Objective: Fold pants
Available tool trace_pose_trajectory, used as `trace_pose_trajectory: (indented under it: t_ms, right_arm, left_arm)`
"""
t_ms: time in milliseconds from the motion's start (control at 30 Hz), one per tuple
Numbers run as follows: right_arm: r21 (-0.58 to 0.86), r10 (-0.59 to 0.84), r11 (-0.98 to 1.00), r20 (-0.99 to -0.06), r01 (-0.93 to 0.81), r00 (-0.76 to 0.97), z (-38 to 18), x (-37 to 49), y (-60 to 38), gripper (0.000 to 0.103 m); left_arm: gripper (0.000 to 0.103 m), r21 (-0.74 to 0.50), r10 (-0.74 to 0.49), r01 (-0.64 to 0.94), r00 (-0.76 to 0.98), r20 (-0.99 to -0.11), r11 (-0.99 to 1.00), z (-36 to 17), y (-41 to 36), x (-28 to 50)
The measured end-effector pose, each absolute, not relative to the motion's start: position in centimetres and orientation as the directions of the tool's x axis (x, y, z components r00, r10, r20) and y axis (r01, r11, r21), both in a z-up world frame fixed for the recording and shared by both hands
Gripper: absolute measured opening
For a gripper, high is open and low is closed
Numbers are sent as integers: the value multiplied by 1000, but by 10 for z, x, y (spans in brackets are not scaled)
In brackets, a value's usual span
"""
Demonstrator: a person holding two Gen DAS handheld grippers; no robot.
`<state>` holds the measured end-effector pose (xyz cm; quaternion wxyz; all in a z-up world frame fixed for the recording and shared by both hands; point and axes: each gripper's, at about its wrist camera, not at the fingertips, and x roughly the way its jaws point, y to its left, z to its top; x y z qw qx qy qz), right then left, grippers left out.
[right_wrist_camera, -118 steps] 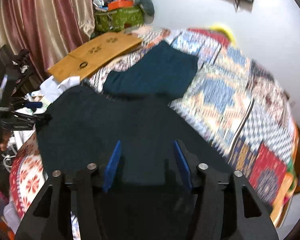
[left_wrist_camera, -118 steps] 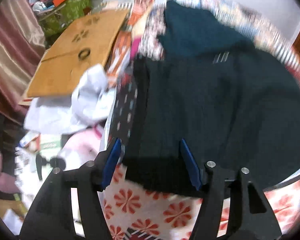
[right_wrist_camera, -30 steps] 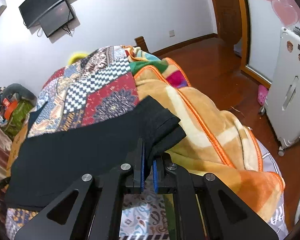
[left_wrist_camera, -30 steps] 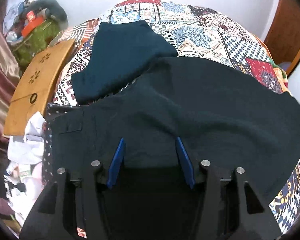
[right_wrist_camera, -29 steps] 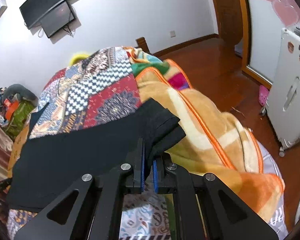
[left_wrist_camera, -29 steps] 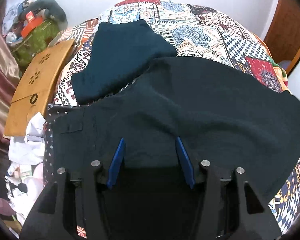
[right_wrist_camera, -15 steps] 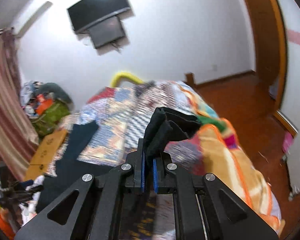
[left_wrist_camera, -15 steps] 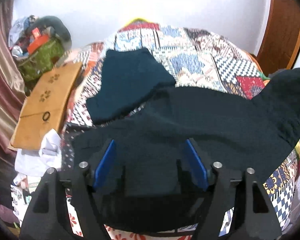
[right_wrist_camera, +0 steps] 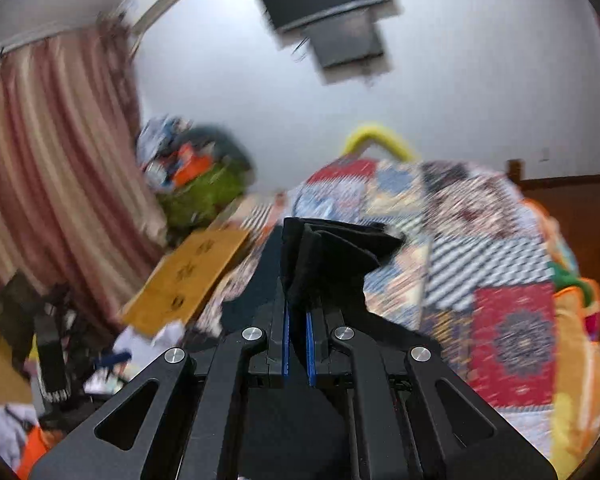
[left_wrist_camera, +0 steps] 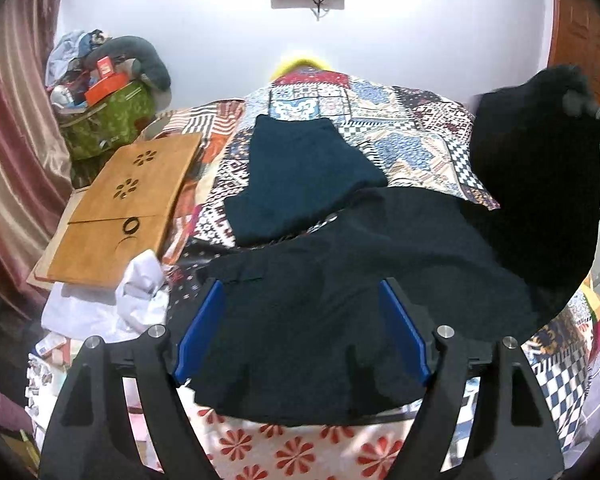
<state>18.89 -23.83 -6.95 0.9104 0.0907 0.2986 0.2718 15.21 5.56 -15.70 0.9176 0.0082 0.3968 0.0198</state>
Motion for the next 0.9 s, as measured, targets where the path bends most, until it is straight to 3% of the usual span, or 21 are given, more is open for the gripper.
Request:
trace_pose_trajectory:
  t_ms: [233,333,500,733,900]
  right_arm:
    - [346,581,782,-705,-519,406,-175,179,-168,11]
    - [317,546,785,-760,-533,352,-197,170,-158,23]
    - [330,563,771,-753,-545,340,-179,168,-172,44]
    - [302,567,796,-677,-525,469,-132,168,-220,51]
    - [226,484,857,-662,-463,572,-123,184,-255,52]
  left_arm:
    - [79,10,43,-53,669,-742,999,-164,66,145]
    - [79,2,34,-48,659,-751,999,-166,63,147]
    - [80,2,8,-10,659,-752,1000,-162,46,157]
    - [85,2,-62,94,667,-742,996,-149,2,185]
    - [86,10,-105,171,645,-757,985,-150,-37,215]
